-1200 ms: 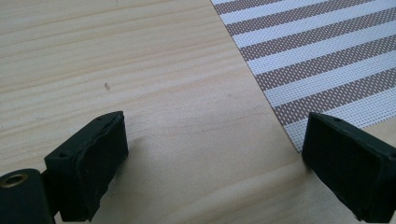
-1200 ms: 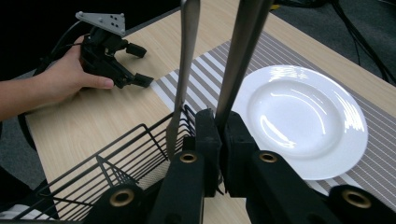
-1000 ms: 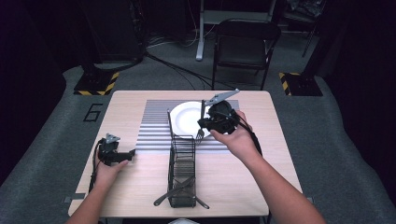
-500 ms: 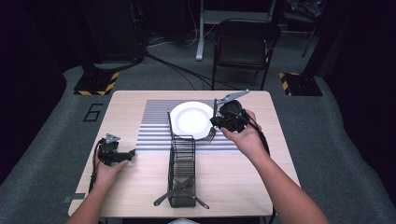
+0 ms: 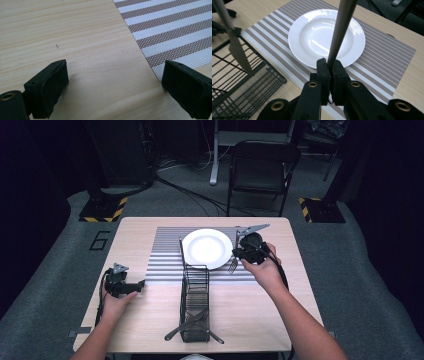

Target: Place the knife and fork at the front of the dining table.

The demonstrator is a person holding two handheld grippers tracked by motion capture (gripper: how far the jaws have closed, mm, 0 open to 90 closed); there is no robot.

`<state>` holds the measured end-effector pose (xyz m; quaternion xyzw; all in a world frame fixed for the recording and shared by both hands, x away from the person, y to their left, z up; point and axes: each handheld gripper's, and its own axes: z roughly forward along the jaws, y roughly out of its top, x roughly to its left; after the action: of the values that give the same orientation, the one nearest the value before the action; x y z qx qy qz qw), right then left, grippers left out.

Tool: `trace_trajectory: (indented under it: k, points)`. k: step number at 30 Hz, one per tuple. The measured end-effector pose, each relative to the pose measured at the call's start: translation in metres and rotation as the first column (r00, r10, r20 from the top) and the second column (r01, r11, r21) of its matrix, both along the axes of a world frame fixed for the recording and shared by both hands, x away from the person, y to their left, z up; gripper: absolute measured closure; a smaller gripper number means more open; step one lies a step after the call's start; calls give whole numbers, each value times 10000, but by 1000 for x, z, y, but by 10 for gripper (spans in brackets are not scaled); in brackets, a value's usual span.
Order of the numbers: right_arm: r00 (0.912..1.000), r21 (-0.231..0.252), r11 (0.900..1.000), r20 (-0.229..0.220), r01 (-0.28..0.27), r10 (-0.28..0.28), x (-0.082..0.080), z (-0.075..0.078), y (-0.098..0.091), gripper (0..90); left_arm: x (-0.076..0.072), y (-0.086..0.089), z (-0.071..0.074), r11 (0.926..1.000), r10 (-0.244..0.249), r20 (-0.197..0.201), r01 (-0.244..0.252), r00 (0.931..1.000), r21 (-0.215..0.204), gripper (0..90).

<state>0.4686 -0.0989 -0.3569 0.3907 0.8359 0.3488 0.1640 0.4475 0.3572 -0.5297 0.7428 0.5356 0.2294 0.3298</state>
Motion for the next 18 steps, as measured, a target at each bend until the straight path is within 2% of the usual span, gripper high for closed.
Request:
trace_trajectory:
  k: [6,18]
  points:
    - [9992,-120,9993,-193,341,-343,9,-16,-8,873,0,0,0,10000,-12,-4,12,10000,-5,68]
    - [9960,-350,9962,-377,795,-808,21,-36,-17,873,0,0,0,10000,-42,1,42,10000,-36,65]
